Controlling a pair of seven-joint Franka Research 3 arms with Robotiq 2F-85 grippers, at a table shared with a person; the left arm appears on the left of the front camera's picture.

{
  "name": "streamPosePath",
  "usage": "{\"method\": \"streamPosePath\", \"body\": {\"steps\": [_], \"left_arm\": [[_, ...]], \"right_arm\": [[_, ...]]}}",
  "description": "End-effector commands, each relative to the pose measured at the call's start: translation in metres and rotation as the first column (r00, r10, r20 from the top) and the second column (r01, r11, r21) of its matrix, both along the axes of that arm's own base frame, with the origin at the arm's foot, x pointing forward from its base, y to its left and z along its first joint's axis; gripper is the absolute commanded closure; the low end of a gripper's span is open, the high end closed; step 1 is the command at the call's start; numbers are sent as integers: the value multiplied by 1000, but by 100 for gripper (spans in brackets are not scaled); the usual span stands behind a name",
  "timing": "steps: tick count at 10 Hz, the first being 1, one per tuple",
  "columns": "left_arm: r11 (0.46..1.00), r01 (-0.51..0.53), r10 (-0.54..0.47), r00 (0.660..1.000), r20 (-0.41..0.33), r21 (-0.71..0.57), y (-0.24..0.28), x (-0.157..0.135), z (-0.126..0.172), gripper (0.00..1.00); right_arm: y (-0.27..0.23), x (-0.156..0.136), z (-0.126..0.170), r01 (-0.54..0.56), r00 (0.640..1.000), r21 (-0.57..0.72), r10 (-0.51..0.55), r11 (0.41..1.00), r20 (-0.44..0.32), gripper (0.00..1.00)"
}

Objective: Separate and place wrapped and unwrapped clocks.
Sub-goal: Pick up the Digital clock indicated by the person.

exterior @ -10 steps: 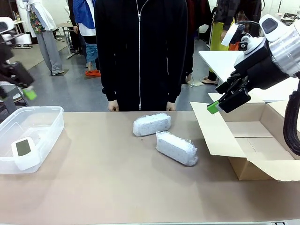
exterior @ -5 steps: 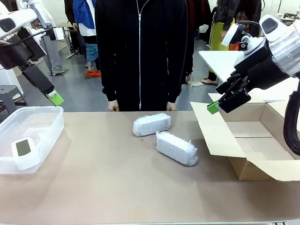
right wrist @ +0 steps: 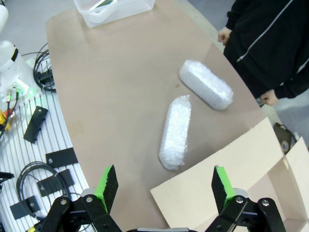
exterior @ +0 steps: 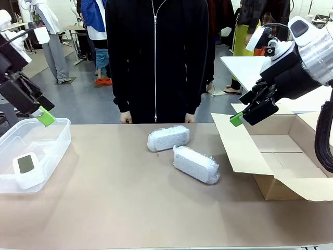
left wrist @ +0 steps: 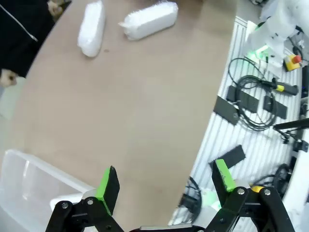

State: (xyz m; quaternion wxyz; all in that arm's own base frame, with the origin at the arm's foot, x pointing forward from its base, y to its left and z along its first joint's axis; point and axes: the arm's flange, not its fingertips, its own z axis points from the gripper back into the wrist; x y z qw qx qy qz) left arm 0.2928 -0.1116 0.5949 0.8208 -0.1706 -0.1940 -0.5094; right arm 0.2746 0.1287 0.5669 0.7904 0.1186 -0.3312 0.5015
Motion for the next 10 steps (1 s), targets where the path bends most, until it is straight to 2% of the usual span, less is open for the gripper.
{"method": "streamPosePath", "body": {"steps": [1, 3, 4, 5, 7, 8, 10], "left_arm": [[999, -39, 43, 991, 128, -30, -3, 4, -23, 0], [999, -40, 38, 980, 197, 4, -2, -1, -27, 0], [999, -30, 27, 982, 185, 17, 0, -3, -27, 0], [999, -36, 33, 985, 168, 16, 4, -3, -27, 0], [999, -36, 35, 998, 53, 21, 10, 9, -30, 0], [999, -45, 42, 987, 153, 14, 2, 1, -26, 0], [999, -45, 42, 987, 153, 14, 2, 1, -26, 0]], "right_arm": [[0, 1, -1, -10, 1000, 8, 10, 1000, -10, 0], [0, 1, -1, -10, 1000, 8, 10, 1000, -10, 0], [0, 1, -1, -10, 1000, 8, 10, 1000, -10, 0], [0, 1, -1, -10, 1000, 8, 10, 1000, -10, 0], [0, 1, -1, -10, 1000, 8, 10, 1000, -10, 0], [0, 1, -1, -10, 1000, 8, 10, 1000, -10, 0], [0, 1, -1, -10, 1000, 8, 10, 1000, -10, 0]]}}
